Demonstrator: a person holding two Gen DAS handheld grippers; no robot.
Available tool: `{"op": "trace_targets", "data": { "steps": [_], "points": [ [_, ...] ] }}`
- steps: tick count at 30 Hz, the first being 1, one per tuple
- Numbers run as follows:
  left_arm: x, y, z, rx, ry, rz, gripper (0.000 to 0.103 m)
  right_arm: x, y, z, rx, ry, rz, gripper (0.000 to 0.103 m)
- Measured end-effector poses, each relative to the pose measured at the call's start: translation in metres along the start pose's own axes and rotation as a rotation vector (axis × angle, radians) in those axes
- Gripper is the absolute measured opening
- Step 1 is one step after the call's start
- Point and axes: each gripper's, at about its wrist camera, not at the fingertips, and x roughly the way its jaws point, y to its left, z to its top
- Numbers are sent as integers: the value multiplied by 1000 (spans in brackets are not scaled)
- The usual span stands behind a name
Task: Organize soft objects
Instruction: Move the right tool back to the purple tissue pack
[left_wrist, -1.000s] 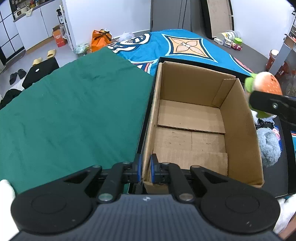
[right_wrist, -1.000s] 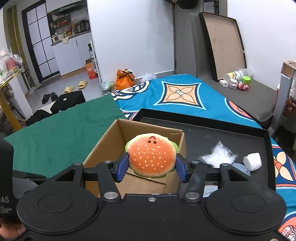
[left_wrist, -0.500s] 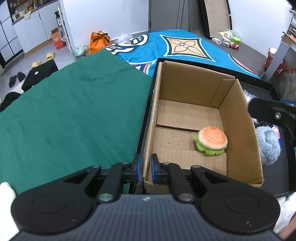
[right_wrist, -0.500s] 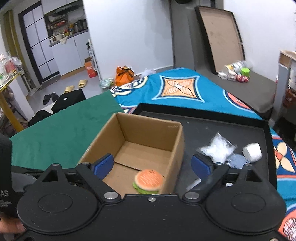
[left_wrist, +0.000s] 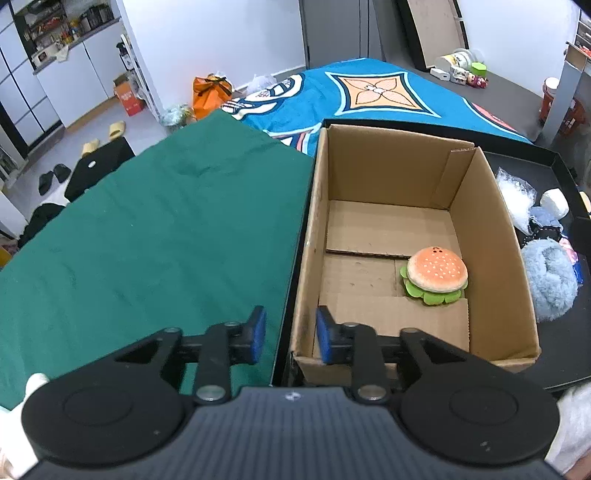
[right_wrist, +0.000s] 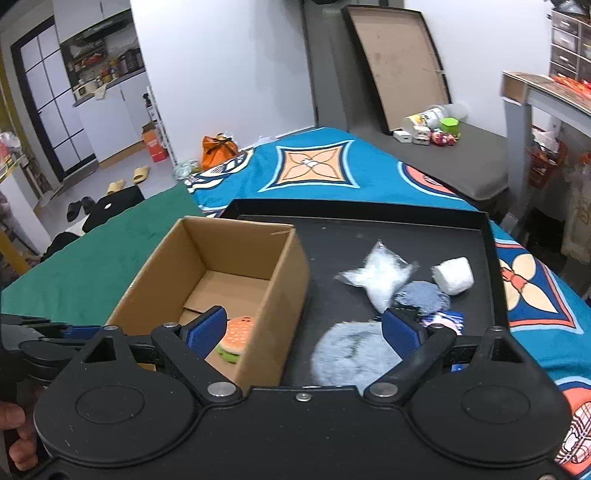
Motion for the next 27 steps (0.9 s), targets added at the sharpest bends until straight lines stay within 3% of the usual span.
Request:
{"op": "trace_targets", "data": {
  "steps": [5, 11, 18, 27],
  "points": [
    [-4, -4, 0, 16, -20, 31, 50, 0, -21, -2, 45, -14, -12, 90],
    [-6, -20, -1, 93, -48, 96, 71, 4, -56, -10, 146, -24, -43, 81],
    [-12, -33, -4, 162, -90, 135, 81, 17, -93, -27, 259, -1, -51, 67],
    [-8, -43, 1, 189, -67, 161, 83, 35, -129, -39, 338, 26, -97, 52]
  ]
}}
